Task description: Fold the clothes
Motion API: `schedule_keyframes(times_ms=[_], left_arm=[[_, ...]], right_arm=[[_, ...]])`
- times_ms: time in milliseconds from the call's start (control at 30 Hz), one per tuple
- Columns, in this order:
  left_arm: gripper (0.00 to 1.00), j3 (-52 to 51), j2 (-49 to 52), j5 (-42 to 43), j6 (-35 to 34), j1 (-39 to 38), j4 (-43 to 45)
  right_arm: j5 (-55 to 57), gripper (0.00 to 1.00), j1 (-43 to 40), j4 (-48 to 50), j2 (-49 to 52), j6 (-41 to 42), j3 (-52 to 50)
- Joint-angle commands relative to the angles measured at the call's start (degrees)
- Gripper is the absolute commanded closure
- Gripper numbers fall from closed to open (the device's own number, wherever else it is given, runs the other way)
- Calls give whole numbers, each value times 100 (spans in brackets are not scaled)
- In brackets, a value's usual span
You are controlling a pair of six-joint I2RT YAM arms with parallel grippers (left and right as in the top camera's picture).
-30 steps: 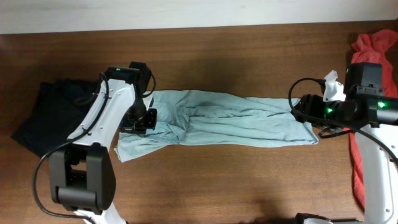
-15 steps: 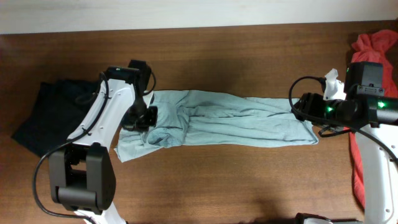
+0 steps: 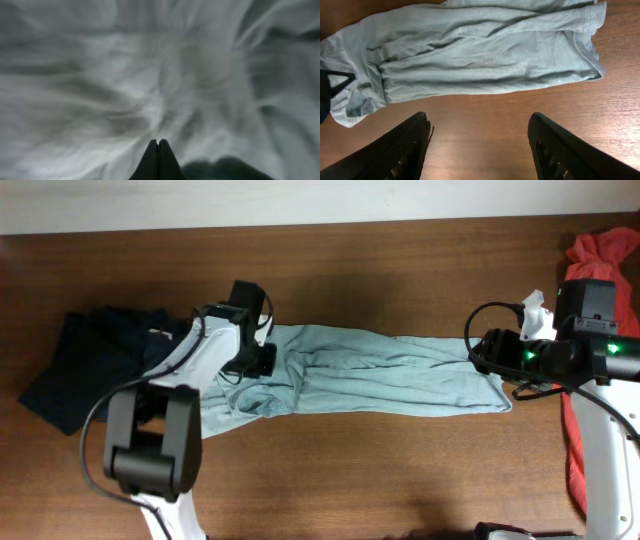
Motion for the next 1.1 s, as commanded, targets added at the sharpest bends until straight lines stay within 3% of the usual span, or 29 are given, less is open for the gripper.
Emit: schedule_keyframes(times_ms=[0,267,567,667,833,1067], left_arm=[[99,-50,162,297,133,-20,-116],[99,-42,133,1427,267,-269,-1182],[99,-33,-393,1432,330,-275,-1692],[99,-33,-549,1139,334,-254,-1770],[99,0,-846,186,-463,122,-1421],[91,-2,-763,81,-638,994,-1045]], right_arm=[[55,34,35,-22,-63,-35,2],[55,34,35,-33,-63,-37,2],[55,34,35,-22,-63,-35,2],[55,34,35,-17,-63,-35,2],[57,34,35,4,-63,-37,2],[55,34,35,7,-63,-35,2]])
